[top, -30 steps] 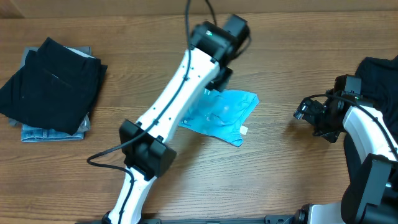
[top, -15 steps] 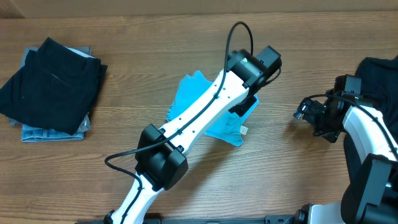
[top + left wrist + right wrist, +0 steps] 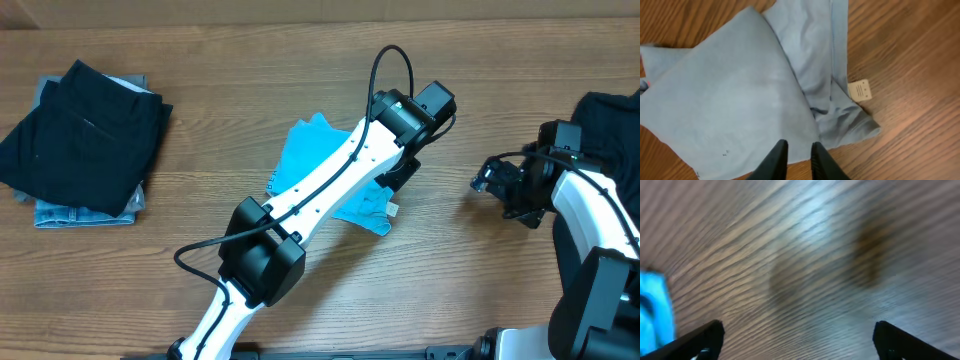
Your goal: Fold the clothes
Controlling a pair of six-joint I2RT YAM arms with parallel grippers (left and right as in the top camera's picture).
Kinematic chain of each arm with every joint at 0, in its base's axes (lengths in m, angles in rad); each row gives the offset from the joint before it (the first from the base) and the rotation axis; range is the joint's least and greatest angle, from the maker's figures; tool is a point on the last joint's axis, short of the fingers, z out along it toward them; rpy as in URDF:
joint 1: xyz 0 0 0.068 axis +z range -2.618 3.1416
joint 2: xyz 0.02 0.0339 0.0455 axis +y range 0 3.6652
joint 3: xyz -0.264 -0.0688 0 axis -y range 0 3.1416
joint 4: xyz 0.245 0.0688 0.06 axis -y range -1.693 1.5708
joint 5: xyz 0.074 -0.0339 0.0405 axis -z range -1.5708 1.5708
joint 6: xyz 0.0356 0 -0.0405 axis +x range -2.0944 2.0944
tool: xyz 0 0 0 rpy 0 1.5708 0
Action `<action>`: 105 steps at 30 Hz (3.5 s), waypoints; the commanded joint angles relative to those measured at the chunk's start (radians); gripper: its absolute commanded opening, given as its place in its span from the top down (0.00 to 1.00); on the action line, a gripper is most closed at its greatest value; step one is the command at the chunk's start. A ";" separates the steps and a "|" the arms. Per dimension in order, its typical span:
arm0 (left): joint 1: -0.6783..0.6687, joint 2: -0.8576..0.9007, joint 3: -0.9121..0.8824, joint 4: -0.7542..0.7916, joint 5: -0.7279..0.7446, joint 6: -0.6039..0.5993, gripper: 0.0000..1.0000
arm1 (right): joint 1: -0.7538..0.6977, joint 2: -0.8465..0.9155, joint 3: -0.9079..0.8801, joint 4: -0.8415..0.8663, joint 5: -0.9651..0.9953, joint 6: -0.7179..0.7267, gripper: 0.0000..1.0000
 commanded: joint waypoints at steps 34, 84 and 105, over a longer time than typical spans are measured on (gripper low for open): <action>0.831 -0.019 0.125 -0.202 0.298 -0.307 0.00 | 0.666 0.179 -0.021 0.544 -0.005 0.247 0.36; 0.830 -0.019 0.125 -0.199 0.298 -0.307 0.00 | 0.595 -0.011 -0.004 0.491 0.038 0.321 0.96; 0.830 -0.019 0.125 -0.199 0.298 -0.307 0.00 | 0.579 -0.081 -0.005 0.275 0.211 0.337 0.96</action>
